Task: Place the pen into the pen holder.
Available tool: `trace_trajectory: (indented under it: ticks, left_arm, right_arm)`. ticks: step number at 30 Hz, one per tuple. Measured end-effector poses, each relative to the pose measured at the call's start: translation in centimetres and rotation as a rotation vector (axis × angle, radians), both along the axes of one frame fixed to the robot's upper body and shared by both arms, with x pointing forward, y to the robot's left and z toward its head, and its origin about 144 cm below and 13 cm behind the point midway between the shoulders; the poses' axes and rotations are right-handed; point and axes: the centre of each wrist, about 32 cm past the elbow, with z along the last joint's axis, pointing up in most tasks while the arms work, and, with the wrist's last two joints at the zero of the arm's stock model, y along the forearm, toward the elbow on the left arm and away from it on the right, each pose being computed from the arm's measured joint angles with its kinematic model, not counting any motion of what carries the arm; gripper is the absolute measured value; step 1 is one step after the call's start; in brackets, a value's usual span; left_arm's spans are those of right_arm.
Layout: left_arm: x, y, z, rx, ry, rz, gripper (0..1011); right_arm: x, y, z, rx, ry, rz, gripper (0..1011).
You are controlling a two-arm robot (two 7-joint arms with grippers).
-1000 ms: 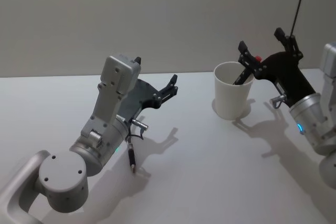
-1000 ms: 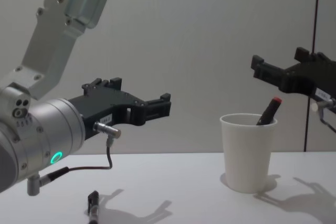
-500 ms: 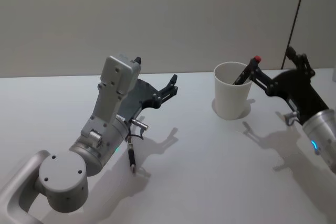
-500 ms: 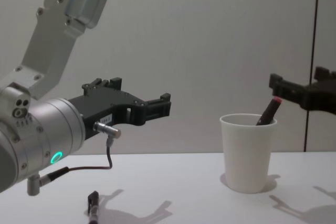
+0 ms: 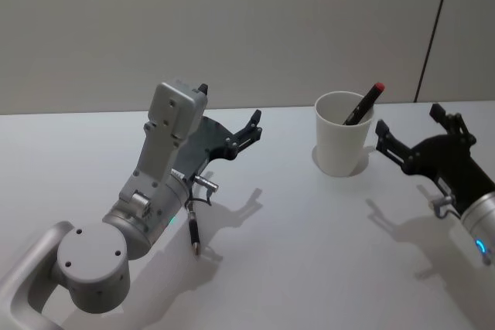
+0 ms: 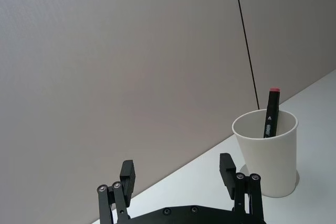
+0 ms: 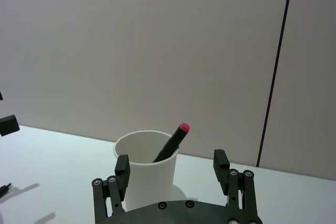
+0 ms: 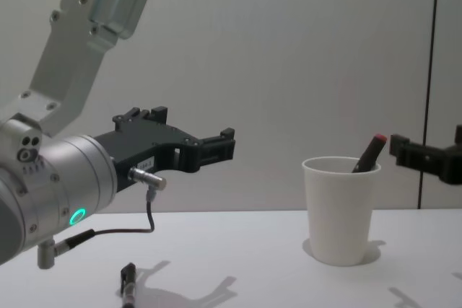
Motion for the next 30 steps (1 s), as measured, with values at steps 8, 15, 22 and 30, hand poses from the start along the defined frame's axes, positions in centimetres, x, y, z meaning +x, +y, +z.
trace_trajectory:
  ticks: [8, 15, 22, 30]
  left_arm:
    - [0.0, 0.0, 0.0, 0.0, 0.0, 0.0, 1001]
    - [0.0, 0.0, 0.0, 0.0, 0.0, 0.0, 1001]
    - [-0.01, 0.0, 0.01, 0.0, 0.004, -0.002, 1001]
    - [-0.2, 0.14, 0.3, -0.01, 0.03, -0.012, 1001]
  right_arm:
    - [-0.75, -0.03, 0.18, -0.005, 0.025, -0.002, 1002]
    - [-0.79, -0.03, 0.19, -0.005, 0.026, -0.002, 1002]
    - [-0.79, -0.03, 0.2, -0.005, 0.026, -0.002, 1002]
    - [-0.78, -0.05, 0.21, -0.005, 0.025, -0.002, 1002]
